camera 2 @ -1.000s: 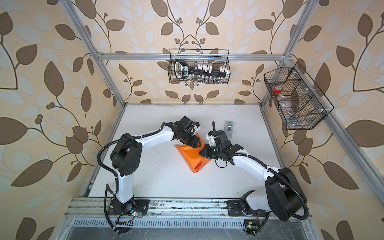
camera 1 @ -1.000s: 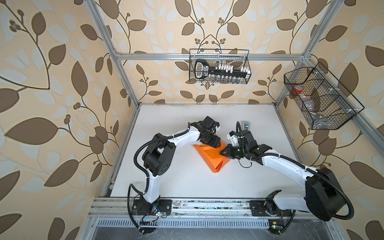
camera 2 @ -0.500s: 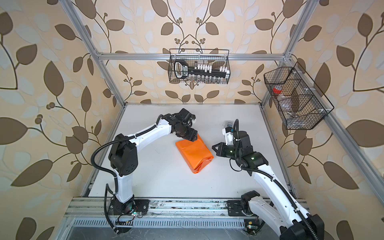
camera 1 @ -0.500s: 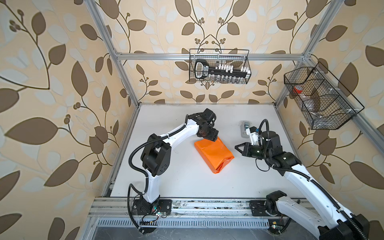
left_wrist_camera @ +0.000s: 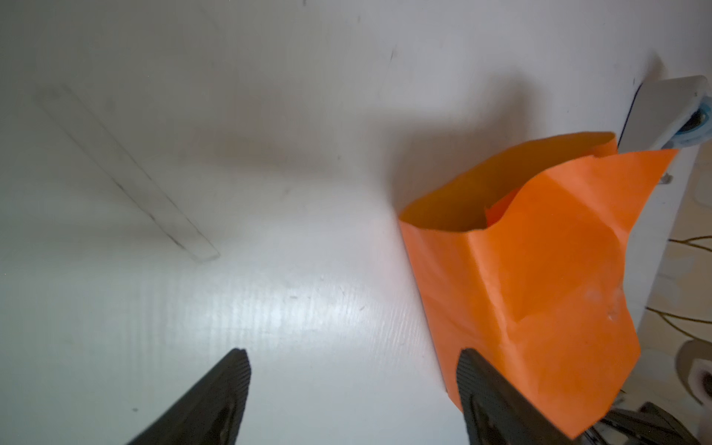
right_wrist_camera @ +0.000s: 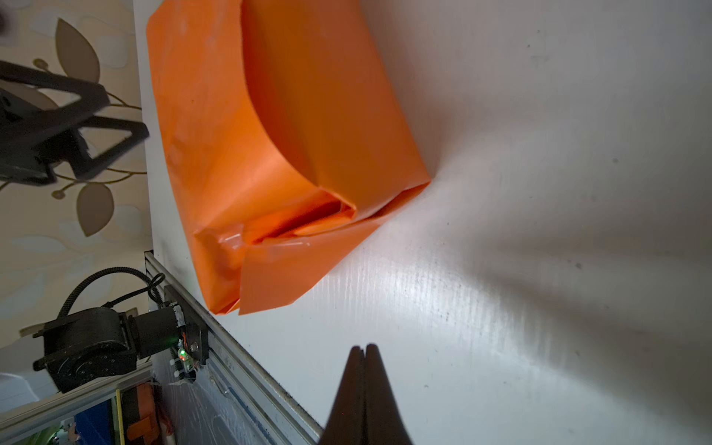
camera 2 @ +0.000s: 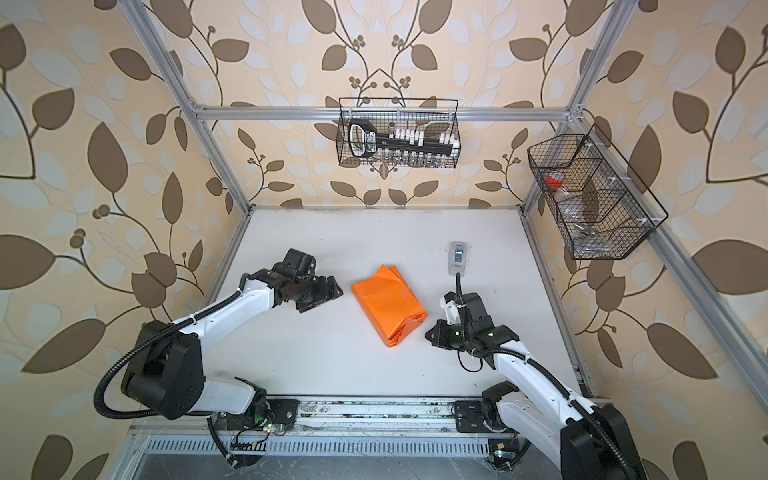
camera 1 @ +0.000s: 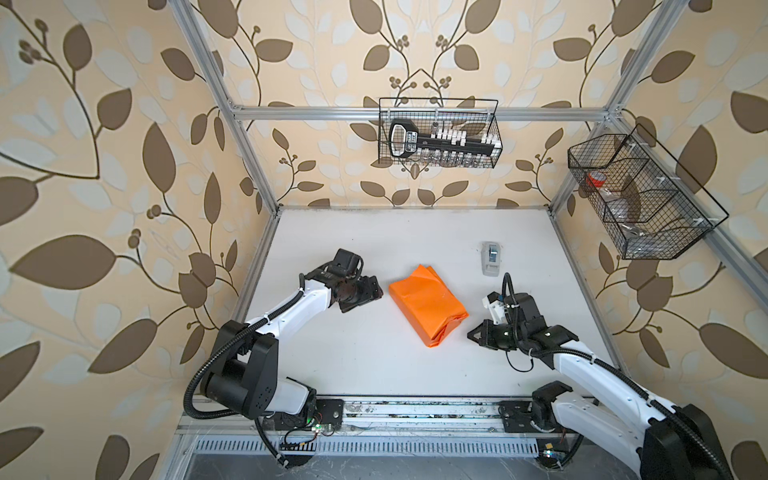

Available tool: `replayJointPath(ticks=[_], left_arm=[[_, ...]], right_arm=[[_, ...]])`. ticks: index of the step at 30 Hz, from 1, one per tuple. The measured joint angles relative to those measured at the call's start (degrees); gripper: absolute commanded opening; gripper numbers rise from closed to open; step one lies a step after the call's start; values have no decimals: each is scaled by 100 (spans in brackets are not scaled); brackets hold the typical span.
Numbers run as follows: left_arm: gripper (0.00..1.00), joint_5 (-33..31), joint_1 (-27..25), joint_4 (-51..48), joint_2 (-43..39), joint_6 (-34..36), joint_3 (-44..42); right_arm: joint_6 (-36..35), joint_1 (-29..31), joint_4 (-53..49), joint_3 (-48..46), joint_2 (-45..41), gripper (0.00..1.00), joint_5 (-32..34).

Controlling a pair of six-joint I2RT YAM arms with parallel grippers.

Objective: Wrap the gift box in paper

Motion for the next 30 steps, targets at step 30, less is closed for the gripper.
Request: replayJointPath(ticks=[30], left_arm=[[86,3956,221,-291,3740,2924,3377]], right_arm=[[55,190,960,79,955,0,-415]])
